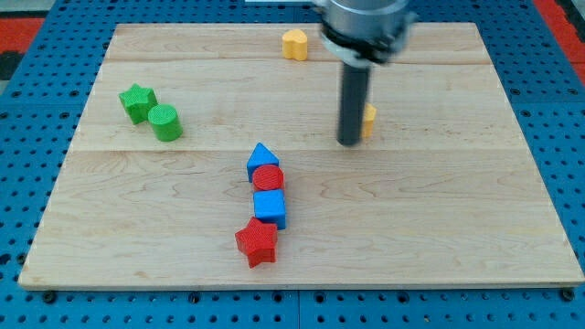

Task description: Form a slight diagonal line with red circle cube and red star

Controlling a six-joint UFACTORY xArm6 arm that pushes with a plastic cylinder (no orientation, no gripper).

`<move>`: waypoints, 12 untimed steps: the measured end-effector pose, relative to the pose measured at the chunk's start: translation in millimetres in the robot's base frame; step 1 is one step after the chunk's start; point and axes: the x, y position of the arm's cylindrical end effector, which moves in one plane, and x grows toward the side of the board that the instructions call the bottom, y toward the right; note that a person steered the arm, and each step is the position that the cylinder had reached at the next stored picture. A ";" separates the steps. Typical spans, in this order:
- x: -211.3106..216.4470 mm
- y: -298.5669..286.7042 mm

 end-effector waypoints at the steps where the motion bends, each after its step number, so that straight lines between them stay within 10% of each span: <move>1: 61.4 -19.8; 7: -6.2 -191.0; 10: 137.1 -49.7; 12: 115.2 -139.6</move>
